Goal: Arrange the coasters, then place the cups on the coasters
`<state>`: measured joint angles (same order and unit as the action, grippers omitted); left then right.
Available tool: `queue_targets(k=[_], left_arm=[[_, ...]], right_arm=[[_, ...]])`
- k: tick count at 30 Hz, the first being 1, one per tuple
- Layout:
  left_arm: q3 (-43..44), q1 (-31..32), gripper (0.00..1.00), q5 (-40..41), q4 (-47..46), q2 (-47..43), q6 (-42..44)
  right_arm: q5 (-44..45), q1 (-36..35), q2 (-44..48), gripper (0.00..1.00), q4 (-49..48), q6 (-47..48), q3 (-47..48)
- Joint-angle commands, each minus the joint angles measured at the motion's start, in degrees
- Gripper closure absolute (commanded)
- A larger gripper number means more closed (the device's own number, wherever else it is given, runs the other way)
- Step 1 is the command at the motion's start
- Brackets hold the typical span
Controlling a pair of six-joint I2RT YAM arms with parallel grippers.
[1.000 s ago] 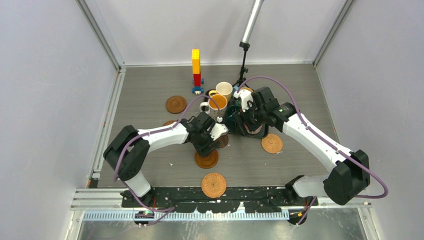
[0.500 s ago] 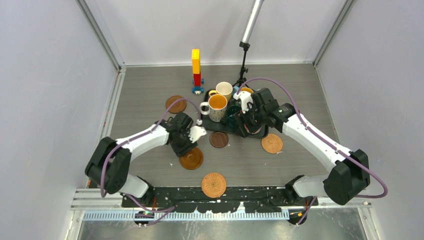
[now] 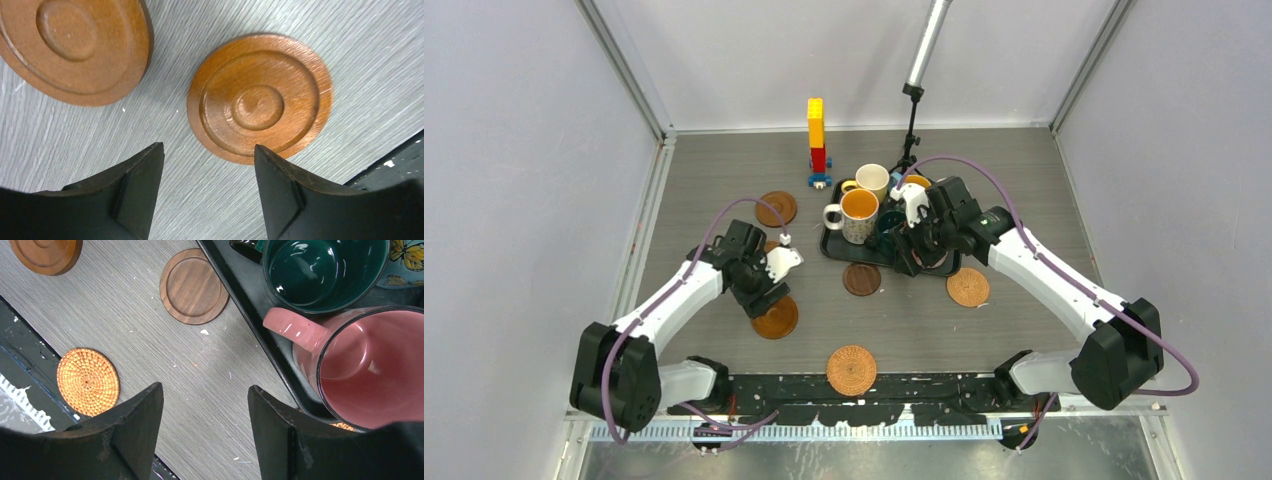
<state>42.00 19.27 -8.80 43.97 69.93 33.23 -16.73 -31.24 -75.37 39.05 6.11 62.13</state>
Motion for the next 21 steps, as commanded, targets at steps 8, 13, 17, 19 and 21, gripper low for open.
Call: queue_targets(k=[8,13,17,19,21], left_arm=[[0.4,4.11,0.3,-0.2,-8.92,6.31,-5.69],[-0.51,4.13,0.37,3.2,-10.1,8.81,-3.15],[-2.43,2.87,0.5,5.92,-7.32,8.37,1.13],[-3.79,-0.03,0.53,5.95,-5.56,7.02,3.76],[-5.2,-4.29,0.54,6.05,-3.9,5.27,7.68]], right_arm=[[-1.31,0.25,-1.55,0.32,-0.87,0.52,2.67],[-1.2,0.27,-1.97,0.32,-0.29,0.74,3.26],[-0.73,0.25,-2.15,0.32,-0.11,1.34,3.46],[-0.44,0.23,-2.14,0.32,-0.11,1.6,3.43],[-0.33,0.22,-2.07,0.32,0.03,1.77,3.35]])
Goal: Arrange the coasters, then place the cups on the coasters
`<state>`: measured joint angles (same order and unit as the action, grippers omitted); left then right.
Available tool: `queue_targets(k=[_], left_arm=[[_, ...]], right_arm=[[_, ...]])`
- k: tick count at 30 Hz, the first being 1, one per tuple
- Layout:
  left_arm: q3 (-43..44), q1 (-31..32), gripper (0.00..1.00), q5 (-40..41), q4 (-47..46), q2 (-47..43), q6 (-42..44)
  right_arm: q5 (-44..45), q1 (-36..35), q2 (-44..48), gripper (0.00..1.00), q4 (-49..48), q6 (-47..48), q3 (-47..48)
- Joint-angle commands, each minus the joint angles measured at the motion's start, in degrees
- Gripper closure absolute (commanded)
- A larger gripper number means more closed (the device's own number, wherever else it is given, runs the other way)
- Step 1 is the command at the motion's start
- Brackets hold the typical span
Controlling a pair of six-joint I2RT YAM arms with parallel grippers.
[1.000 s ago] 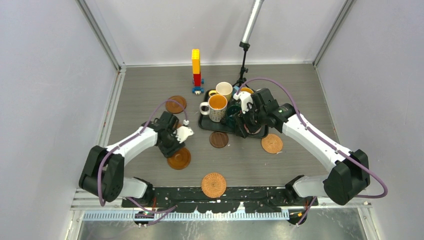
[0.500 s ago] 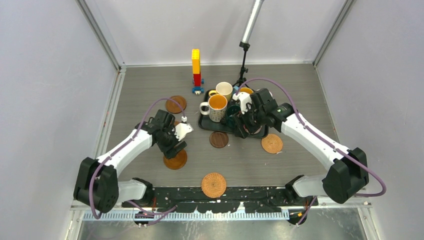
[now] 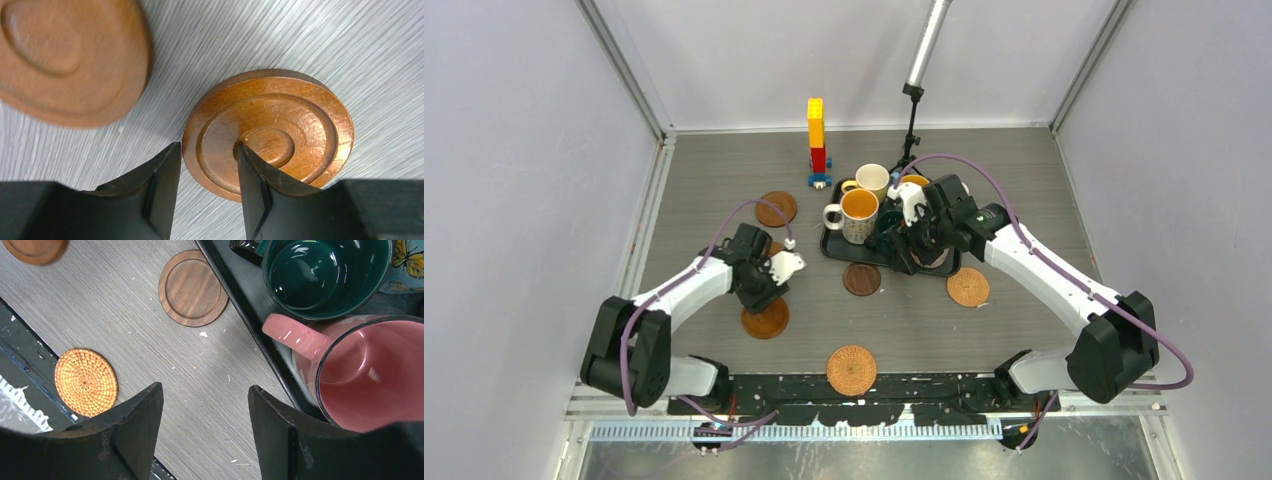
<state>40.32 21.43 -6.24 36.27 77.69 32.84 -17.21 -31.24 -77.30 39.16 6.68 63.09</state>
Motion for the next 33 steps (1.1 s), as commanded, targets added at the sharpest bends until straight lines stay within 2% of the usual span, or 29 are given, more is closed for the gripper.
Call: queue_targets(k=[1,6,8,11,17,26,33], left_arm=[[-4.26,-9.12,0.54,3.58,4.26,-3.26,10.24],[-4.26,-24.77,0.54,3.08,2.79,-3.19,21.41],[-0.69,-29.68,0.54,2.2,1.67,0.69,21.58],[7.69,-33.74,0.54,1.03,0.39,9.1,17.44],[24.9,-34.59,0.54,-2.85,-0.02,24.13,8.13],[50.2,-34.54,0.55,-2.11,1.19,41.12,-0.92],[61.44,-34.54,0.54,-2.58,3.24,49.09,-4.31]], right_arm=[[0.16,0.27,-0.07,0.32,0.02,1.23,2.27],[0.42,0.24,-0.11,0.32,-0.04,1.41,2.12],[0.35,0.23,-0.37,0.32,-0.05,1.34,2.23],[0.25,0.24,-0.93,0.32,-0.21,1.32,2.56],[0.66,0.23,-2.3,0.32,-0.4,1.32,4.11],[1.64,0.47,-3.07,0.32,-0.4,1.5,5.58],[2.01,0.77,-3.73,0.32,-0.4,1.76,6.36]])
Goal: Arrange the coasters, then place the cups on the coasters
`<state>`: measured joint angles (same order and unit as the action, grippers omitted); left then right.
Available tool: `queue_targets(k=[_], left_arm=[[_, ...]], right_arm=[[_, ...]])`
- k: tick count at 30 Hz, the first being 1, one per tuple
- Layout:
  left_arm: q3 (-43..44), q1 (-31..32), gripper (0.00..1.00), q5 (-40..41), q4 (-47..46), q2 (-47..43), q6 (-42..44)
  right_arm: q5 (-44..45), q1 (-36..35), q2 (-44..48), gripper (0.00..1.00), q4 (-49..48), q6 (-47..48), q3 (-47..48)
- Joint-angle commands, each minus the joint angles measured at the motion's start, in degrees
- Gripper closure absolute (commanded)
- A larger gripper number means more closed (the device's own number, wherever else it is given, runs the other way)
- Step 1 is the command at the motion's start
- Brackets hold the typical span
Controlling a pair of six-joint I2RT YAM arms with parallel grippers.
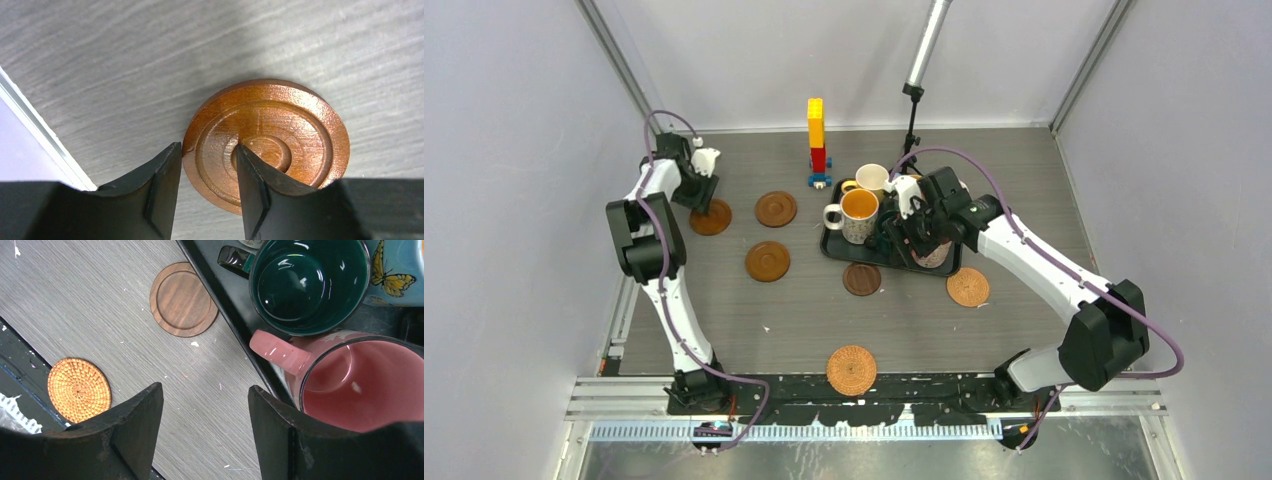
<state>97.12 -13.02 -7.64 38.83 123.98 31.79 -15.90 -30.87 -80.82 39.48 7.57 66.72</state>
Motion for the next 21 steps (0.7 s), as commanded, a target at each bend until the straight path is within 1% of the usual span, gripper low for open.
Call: queue_targets(k=[1,6,11,13,15,18,21], left_arm=[[5.23,-0.02,0.54,-1.43,0.72,3.13,-3.53],[7.47,0.2,0.54,-2.46,1.88,3.28,-4.17],[8.37,0.15,0.5,-2.77,3.32,-0.24,-3.88],[8.96,0.13,0.47,-3.76,4.64,-2.64,-3.73],[8.6,0.24,0.42,-5.0,5.62,-6.45,-3.77],[5.31,0.46,0.34,-10.79,8.13,-13.3,-2.01],[-3.2,2.26,0.28,-16.6,9.6,-22.19,1.93]], right_arm=[[0.76,0.48,-0.26,0.32,-0.72,0.94,2.84],[0.68,0.61,-0.64,0.33,-0.72,1.04,3.19],[0.59,0.57,-1.01,0.32,-0.72,1.04,3.8],[0.52,0.61,-1.1,0.33,-0.72,1.13,4.09],[0.64,0.61,-1.02,0.33,-0.65,1.28,4.26],[0.86,0.79,-0.63,0.32,-0.27,1.56,4.38],[0.5,2.11,0.04,0.32,0.35,0.97,4.13]])
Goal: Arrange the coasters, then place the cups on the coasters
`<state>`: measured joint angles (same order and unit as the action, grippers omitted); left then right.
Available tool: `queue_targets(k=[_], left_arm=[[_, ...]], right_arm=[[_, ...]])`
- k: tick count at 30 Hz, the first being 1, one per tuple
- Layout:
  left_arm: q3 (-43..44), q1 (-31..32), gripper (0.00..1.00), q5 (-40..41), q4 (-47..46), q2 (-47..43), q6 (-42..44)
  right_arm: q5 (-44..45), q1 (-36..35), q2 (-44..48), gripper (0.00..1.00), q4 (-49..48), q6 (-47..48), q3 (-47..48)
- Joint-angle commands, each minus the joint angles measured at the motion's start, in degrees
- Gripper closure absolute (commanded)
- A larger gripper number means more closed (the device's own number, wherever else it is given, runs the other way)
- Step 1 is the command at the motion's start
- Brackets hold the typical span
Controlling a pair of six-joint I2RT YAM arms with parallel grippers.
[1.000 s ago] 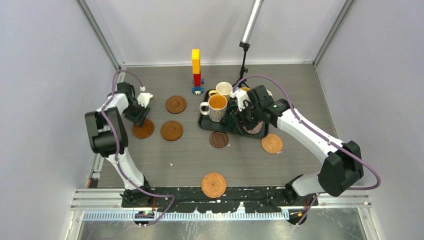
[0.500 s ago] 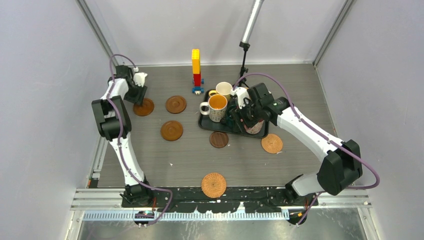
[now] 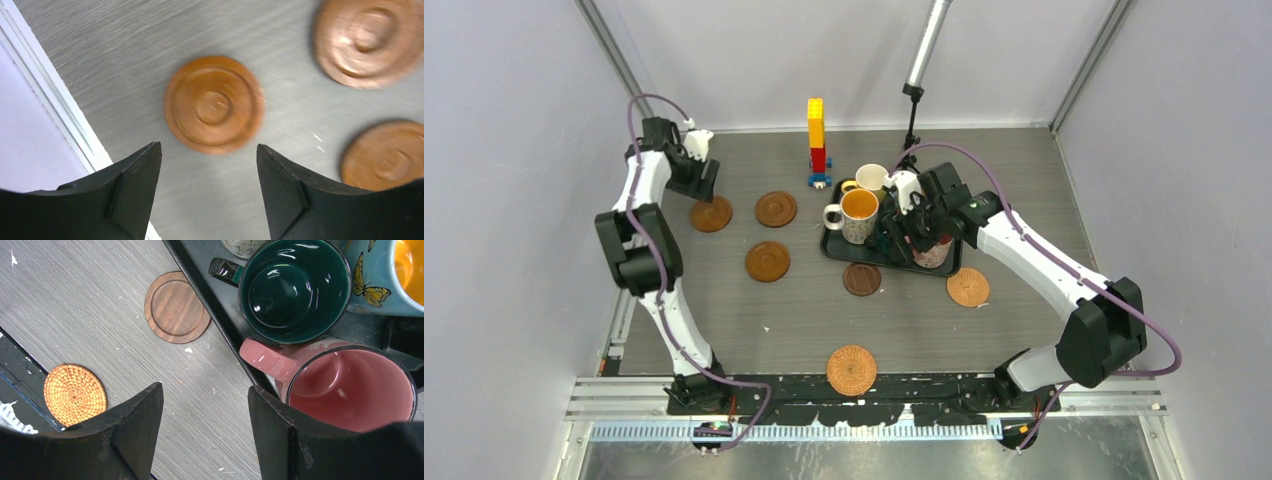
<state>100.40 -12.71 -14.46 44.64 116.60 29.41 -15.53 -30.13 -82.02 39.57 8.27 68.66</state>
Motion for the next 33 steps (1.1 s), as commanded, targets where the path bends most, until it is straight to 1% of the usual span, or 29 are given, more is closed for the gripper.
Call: queue_targets(k=[1,4,6,8,12,15,18,21,23,26,33], left_arm=[[-9.96,3.02,0.27,-11.39,4.2,-18.3,5.94],[-20.73,7.87,0.24,-15.36,5.49,-27.64,8.47],[-27.41,11.89,0.24,-16.92,5.67,-32.67,7.87],[-34.84,17.55,0.24,-18.09,5.38,-37.15,6.89],[-45.3,32.09,0.24,-16.09,-0.09,-44.45,2.39],[-50.17,43.84,0.24,-11.94,-5.35,-47.0,-1.54],[-52.39,54.01,0.24,-6.79,-10.15,-45.98,-5.15],[-52.98,62.36,0.24,-2.93,-15.36,-41.84,-7.63],[-52.6,67.23,0.24,-0.59,-17.18,-38.57,-8.01],[-51.6,71.05,0.24,1.26,-19.37,-34.64,-9.02],[-51.41,76.93,0.24,2.13,-22.89,-28.84,-9.68]], right_arm=[[-0.07,1.87,1.63,0.32,0.44,0.06,2.1],[-0.2,3.16,3.25,0.32,0.62,-0.62,1.83],[-0.54,3.88,4.79,0.32,0.75,-1.16,1.47],[-0.52,4.27,6.23,0.32,1.06,-1.24,0.69],[0.56,5.5,9.58,0.32,2.59,-1.24,-1.47],[1.74,6.08,12.11,0.32,3.48,-1.24,-3.03],[2.25,6.36,13.7,0.32,3.69,-1.24,-4.46],[2.47,6.59,14.69,0.32,3.79,-1.5,-5.38],[2.6,6.7,15.09,0.32,4.08,-1.42,-5.56],[3.1,6.83,15.73,0.32,4.46,-1.08,-5.77],[3.13,7.1,16.81,0.32,4.64,-0.89,-6.94]])
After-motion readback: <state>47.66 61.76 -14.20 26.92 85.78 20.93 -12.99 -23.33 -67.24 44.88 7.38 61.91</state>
